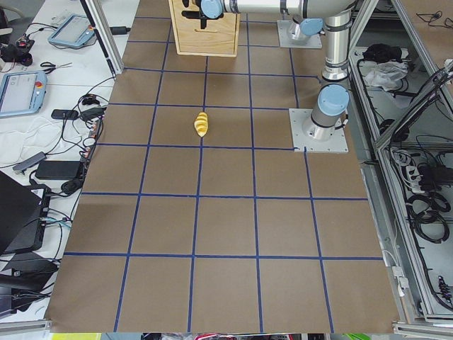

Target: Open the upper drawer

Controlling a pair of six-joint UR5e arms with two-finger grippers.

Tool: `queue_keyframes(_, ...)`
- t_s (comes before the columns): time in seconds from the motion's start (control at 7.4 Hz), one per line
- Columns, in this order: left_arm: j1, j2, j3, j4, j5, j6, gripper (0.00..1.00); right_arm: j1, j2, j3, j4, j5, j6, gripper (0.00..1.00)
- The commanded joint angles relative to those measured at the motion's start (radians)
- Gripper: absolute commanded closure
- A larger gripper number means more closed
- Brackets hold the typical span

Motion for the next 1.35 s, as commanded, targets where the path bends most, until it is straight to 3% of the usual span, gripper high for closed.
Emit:
queue_keyframes(0.0, -0.003, -0.009, 0.0, 0.001, -0.002, -0.001, 0.0, 0.0, 0.0, 0.0, 0.0, 0.0, 0.0, 0.0)
queue_keyframes(1.22, -0.026, -0.041, 0.0, 0.022, 0.0, -0.002, 0.0, 0.0, 0.0, 0.001, 0.0, 0.0, 0.0, 0.0)
